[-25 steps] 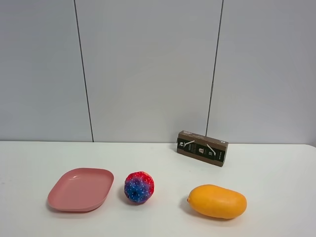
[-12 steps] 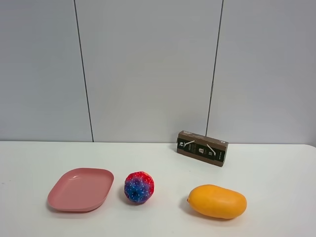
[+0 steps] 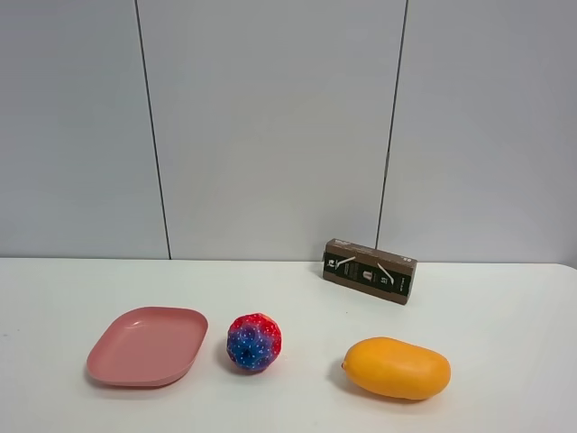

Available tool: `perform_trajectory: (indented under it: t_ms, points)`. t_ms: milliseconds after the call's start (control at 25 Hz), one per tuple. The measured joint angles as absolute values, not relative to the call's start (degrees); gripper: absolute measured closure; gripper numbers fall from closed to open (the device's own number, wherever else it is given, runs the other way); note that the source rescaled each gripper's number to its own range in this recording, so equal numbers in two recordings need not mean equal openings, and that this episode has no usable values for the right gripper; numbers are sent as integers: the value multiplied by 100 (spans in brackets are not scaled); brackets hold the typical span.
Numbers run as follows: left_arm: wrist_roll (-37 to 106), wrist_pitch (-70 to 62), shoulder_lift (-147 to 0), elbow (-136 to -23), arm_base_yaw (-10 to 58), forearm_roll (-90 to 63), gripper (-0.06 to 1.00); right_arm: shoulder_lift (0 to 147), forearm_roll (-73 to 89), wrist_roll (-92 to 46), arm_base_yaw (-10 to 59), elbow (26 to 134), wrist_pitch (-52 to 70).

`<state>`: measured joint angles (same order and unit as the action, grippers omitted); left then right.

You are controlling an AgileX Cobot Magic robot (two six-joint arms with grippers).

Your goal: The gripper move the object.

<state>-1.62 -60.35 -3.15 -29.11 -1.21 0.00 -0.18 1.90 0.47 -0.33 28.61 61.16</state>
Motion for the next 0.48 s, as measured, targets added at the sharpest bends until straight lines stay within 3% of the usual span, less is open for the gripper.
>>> perform_trajectory:
  t_ms: [480]
  points:
    - [-162, -6035, -315, -2911, -121, -30, 19, -18, 190, 47, -33, 2861, 6116]
